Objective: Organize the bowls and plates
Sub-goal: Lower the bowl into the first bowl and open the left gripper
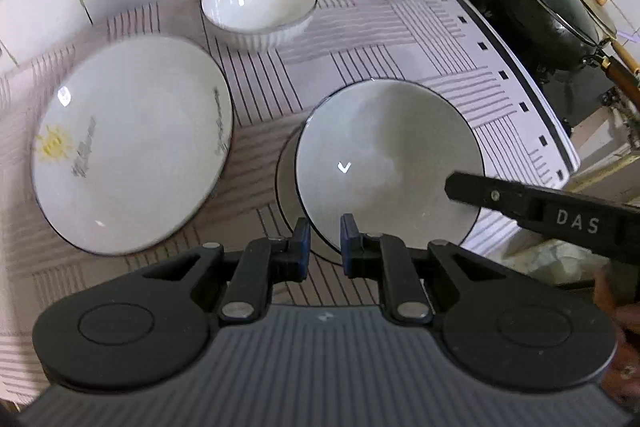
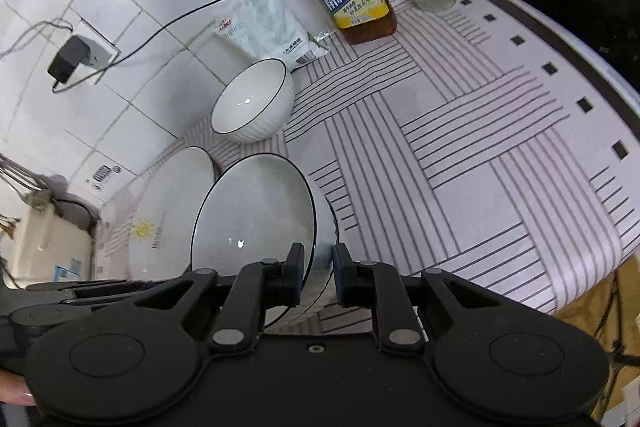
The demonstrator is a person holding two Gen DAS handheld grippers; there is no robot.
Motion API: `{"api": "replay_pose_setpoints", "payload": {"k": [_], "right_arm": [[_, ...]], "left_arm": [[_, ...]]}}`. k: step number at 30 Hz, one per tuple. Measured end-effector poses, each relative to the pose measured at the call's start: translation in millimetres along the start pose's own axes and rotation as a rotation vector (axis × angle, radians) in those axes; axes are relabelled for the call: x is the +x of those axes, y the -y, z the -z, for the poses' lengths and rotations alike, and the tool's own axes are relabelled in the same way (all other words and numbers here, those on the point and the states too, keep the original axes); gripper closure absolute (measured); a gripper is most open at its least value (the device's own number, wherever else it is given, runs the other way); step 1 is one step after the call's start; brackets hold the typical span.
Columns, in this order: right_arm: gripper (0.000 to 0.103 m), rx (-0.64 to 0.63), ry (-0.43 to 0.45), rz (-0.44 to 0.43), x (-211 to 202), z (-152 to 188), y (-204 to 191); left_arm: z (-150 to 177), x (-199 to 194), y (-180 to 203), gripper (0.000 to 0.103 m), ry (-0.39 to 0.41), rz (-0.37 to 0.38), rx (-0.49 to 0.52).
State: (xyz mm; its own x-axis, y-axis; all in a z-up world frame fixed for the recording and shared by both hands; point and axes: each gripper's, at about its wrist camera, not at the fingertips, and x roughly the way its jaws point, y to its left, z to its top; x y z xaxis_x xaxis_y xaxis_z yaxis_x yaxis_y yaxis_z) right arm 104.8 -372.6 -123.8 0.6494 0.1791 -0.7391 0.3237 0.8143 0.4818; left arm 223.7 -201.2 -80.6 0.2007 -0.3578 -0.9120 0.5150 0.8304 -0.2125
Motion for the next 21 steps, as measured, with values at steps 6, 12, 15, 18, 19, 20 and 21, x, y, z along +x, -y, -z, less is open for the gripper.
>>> {"api": "replay_pose_setpoints", "payload": {"k": [6, 12, 15, 18, 19, 20, 21], "right_arm": [[0.084, -0.063, 0.005, 0.022, 5.2, -1.1, -11.3], [0.085, -0.172, 0.002, 0.09, 15.5, 4.2, -26.5], [0.086, -0.201, 0.003, 0.111, 18.5, 6.5, -28.6], [0.086, -0.226, 0.01, 0.13, 20.2, 8.0, -28.8], [0.086, -0.231, 0.011, 0.133, 20.9, 8.1, -29.2], [0.086, -0.238, 0.013, 0.138, 21.6, 7.7, -29.3], [0.086, -0.244, 0.014, 0.143, 22.3, 7.1, -29.6]], "left_arm": [[-0.6, 2.4, -1.1, 0.089, -0.002, -0.032, 0.013], [0.0, 11.5, -8.0, 0.088, -0.048, -0.024, -0.037], [1.0, 14.4, -8.8, 0.088, -0.049, -0.028, -0.038], [0.8, 15.1, -7.7, 0.087, -0.046, -0.021, -0.042], [-0.1, 14.6, -7.6, 0.087, -0.046, -0.019, -0.047], [-1.2, 14.5, -7.9, 0.087, -0.047, -0.017, -0.053], [-2.4, 14.4, -8.2, 0.087, -0.049, -0.015, -0.057]]}}
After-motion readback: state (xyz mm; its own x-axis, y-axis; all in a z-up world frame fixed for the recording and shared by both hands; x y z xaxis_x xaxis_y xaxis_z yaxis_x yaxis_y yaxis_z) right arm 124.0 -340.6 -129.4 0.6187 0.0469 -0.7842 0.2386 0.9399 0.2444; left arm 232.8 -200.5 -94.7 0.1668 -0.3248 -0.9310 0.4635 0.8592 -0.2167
